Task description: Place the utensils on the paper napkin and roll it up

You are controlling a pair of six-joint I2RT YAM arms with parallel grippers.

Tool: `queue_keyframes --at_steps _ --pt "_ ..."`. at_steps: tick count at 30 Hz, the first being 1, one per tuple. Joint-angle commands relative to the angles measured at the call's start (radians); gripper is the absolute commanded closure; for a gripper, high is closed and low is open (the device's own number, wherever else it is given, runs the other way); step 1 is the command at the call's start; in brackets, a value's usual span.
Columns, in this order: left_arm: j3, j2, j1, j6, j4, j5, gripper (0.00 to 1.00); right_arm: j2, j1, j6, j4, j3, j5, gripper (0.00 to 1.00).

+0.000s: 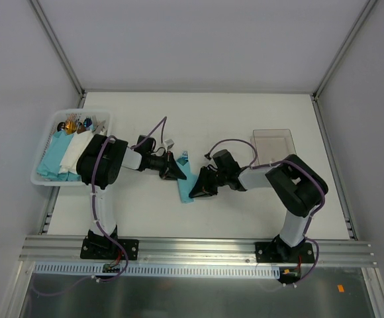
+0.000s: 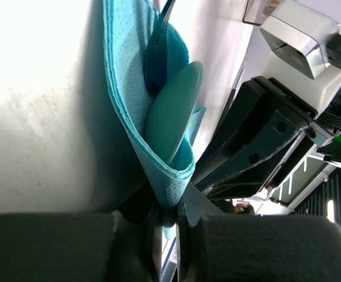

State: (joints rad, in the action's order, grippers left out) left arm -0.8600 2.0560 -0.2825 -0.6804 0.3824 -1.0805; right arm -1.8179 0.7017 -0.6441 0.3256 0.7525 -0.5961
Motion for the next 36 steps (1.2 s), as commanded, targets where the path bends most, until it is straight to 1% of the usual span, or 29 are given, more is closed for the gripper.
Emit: queue_keyframes --at_steps 1,4,5,7,8,9,11,12,13,14,16,17,19,21,24,26,28,30,34,36 --pt "-0.020 0.001 -0.007 0.077 -0.066 0.033 1.00 0.069 -0.007 0.070 -0.138 -0.041 0.119 0.81" --pt "-0.037 -0.065 0.008 0.097 -0.079 0.001 1.00 0.165 -0.027 0.092 -0.138 -0.050 0.113 0.77" --pt "-0.045 -0.107 0.012 0.122 -0.098 -0.022 1.00 0.237 -0.033 0.096 -0.140 -0.050 0.105 0.74" --pt "-0.076 -0.154 0.020 0.165 -0.144 -0.041 1.00 0.313 -0.050 0.110 -0.151 -0.048 0.098 0.73" --pt "-0.086 -0.207 0.022 0.212 -0.172 -0.045 1.00 0.351 -0.054 0.118 -0.161 -0.041 0.105 0.72" --pt "-0.106 -0.232 0.023 0.237 -0.230 -0.048 1.00 0.427 -0.057 0.133 -0.174 -0.035 0.111 0.72" --pt "-0.122 -0.316 0.029 0.296 -0.281 -0.056 1.00 0.497 -0.062 0.162 -0.259 0.008 0.152 0.73" --pt "-0.132 -0.344 0.032 0.309 -0.316 -0.056 1.00 0.556 -0.061 0.181 -0.298 0.028 0.172 0.73" --pt "-0.139 -0.373 0.035 0.321 -0.336 -0.047 1.00 0.581 -0.059 0.211 -0.375 0.048 0.191 0.74" --pt "-0.139 -0.434 0.040 0.356 -0.364 -0.035 1.00 0.607 -0.059 0.225 -0.410 0.083 0.234 0.75" --pt "-0.180 -0.493 0.048 0.393 -0.421 -0.018 1.00 0.670 -0.054 0.254 -0.492 0.119 0.275 0.76" --pt "-0.191 -0.551 0.052 0.407 -0.439 -0.006 1.00 0.686 -0.050 0.262 -0.513 0.134 0.312 0.76" --pt "-0.240 -0.598 0.052 0.456 -0.505 0.025 1.00 0.719 -0.028 0.280 -0.558 0.198 0.352 0.76" --pt "-0.267 -0.661 0.057 0.472 -0.517 0.031 1.00 0.727 -0.001 0.316 -0.582 0.249 0.400 0.75" --pt "-0.290 -0.729 0.059 0.507 -0.517 0.015 1.00 0.715 0.088 0.369 -0.583 0.358 0.436 0.74" --pt "-0.300 -0.767 0.057 0.521 -0.517 0.028 1.00 0.715 0.122 0.391 -0.570 0.381 0.470 0.74" --pt "-0.310 -0.790 0.057 0.536 -0.519 0.030 1.00 0.715 0.174 0.428 -0.553 0.395 0.496 0.74" --pt "-0.323 -0.810 0.057 0.532 -0.520 0.016 1.00 0.712 0.196 0.437 -0.547 0.413 0.519 0.74" --pt "-0.326 -0.813 0.057 0.483 -0.520 -0.005 1.00 0.680 0.255 0.464 -0.548 0.449 0.573 0.75" --pt "-0.326 -0.809 0.057 0.469 -0.520 -0.021 1.00 0.657 0.265 0.474 -0.554 0.472 0.590 0.73"
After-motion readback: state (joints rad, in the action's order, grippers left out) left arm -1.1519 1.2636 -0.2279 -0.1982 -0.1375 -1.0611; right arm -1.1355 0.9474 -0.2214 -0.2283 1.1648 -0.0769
